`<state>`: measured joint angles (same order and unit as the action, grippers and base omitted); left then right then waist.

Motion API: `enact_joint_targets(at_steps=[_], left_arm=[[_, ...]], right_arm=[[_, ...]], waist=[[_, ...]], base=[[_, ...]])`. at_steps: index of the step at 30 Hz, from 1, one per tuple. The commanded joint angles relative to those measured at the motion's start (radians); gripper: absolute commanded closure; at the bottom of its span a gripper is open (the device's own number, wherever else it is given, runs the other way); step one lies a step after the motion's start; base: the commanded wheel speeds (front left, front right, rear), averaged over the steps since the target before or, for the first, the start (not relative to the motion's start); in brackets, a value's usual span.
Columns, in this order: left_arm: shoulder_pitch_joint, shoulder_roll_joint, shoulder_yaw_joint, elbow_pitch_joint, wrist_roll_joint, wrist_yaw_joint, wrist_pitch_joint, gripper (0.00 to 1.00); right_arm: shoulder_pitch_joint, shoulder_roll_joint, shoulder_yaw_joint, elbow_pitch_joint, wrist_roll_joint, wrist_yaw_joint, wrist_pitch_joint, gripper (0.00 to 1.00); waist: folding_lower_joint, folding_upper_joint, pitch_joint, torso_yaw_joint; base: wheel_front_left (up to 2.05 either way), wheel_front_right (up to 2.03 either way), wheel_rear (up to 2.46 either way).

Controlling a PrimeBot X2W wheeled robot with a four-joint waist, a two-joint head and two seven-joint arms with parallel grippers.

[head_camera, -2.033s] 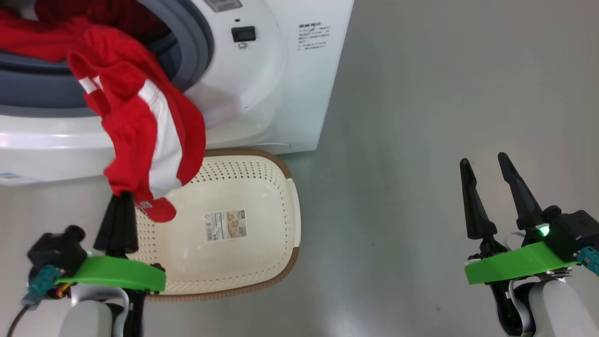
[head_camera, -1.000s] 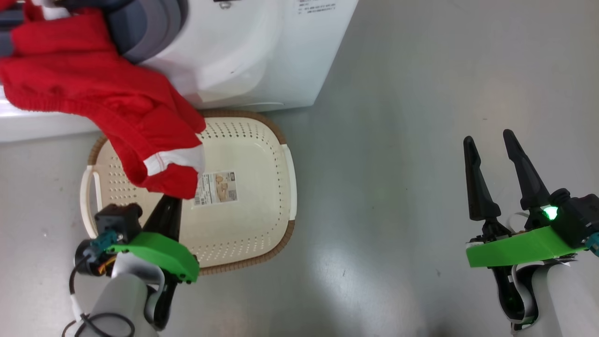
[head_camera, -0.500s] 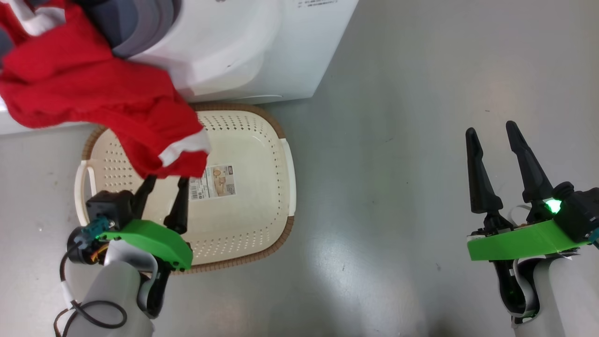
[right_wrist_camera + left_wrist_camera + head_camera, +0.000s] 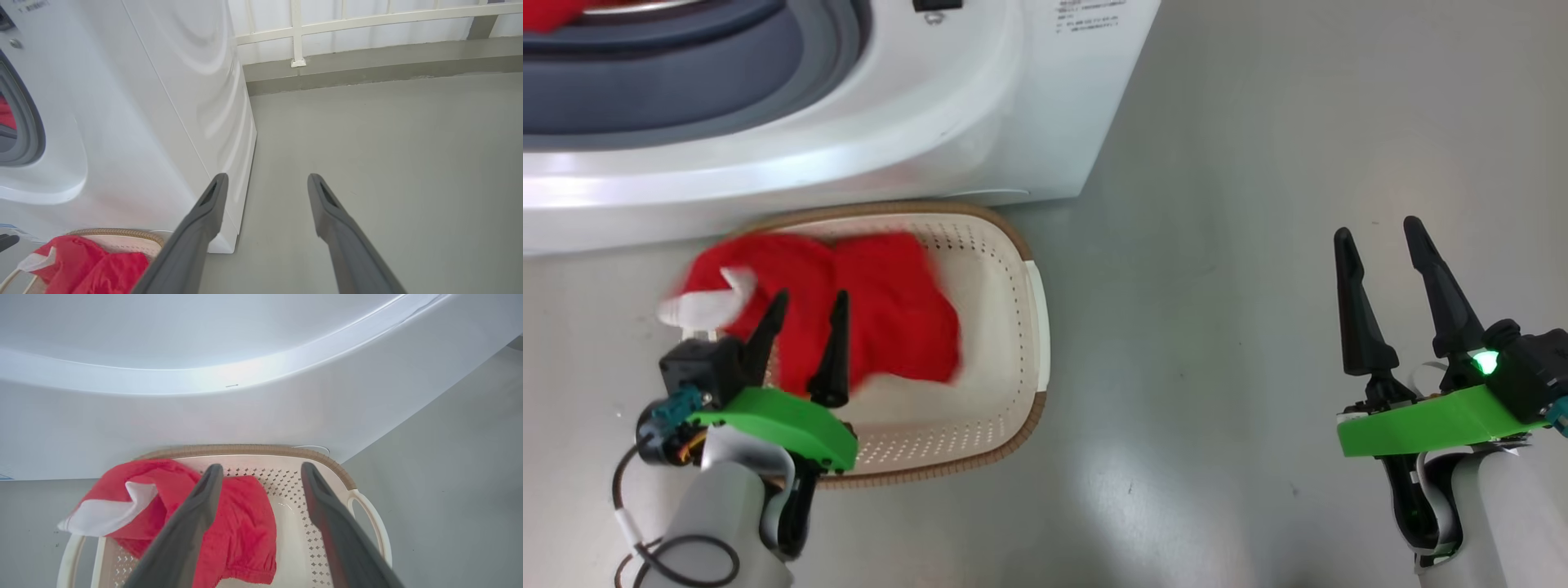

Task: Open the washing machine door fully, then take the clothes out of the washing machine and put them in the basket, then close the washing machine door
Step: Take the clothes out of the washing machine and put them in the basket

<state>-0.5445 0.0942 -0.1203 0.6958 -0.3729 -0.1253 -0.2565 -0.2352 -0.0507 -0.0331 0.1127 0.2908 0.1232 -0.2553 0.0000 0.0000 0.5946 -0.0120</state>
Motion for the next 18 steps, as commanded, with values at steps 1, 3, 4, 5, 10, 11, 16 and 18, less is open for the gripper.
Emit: enact_joint_targets(at_steps=[1,3,4,5,10,11,16,18], left_arm=[[0.045,0.021,0.034,-0.03,0.001,-0.005,-0.005,0.0],[0.063,0.017,0.045,-0.049,0.009,-0.005,-0.005,0.0],[0.072,0.015,0.05,-0.061,0.015,-0.005,-0.005,0.0],[0.08,0.014,0.056,-0.073,0.02,-0.005,-0.005,0.0],[0.121,0.014,0.085,-0.132,0.035,-0.005,-0.005,0.0],[0.13,0.015,0.091,-0.146,0.04,-0.005,-0.005,0.0],[0.164,0.015,0.117,-0.198,0.057,-0.005,-0.005,0.0],[0.182,0.015,0.131,-0.223,0.067,-0.005,-0.005,0.0]], right_arm=[[0.015,0.001,0.018,-0.017,-0.002,0.008,-0.006,0.0],[0.021,0.001,0.02,-0.012,-0.004,0.008,-0.006,0.0],[0.023,0.001,0.02,-0.01,-0.005,0.008,-0.006,0.0],[0.026,0.001,0.02,-0.007,-0.006,0.008,-0.006,0.0],[0.044,0.001,0.017,0.001,-0.011,0.008,-0.006,0.0],[0.049,0.001,0.017,0.002,-0.012,0.008,-0.006,0.0],[0.068,0.001,0.017,0.011,-0.014,0.008,-0.006,0.0],[0.08,0.001,0.019,0.016,-0.014,0.008,-0.006,0.0]], waist=[[0.0,0.0,-0.023,0.008],[0.0,0.0,-0.04,0.012],[0.0,0.0,-0.05,0.014],[0.0,0.0,-0.059,0.015],[0.0,0.0,-0.109,0.023],[0.0,0.0,-0.119,0.024],[0.0,0.0,-0.161,0.03],[0.0,0.0,-0.185,0.033]], base=[[0.0,0.0,0.0],[0.0,0.0,0.0],[0.0,0.0,0.0],[0.0,0.0,0.0],[0.0,0.0,0.0],[0.0,0.0,0.0],[0.0,0.0,0.0],[0.0,0.0,0.0]])
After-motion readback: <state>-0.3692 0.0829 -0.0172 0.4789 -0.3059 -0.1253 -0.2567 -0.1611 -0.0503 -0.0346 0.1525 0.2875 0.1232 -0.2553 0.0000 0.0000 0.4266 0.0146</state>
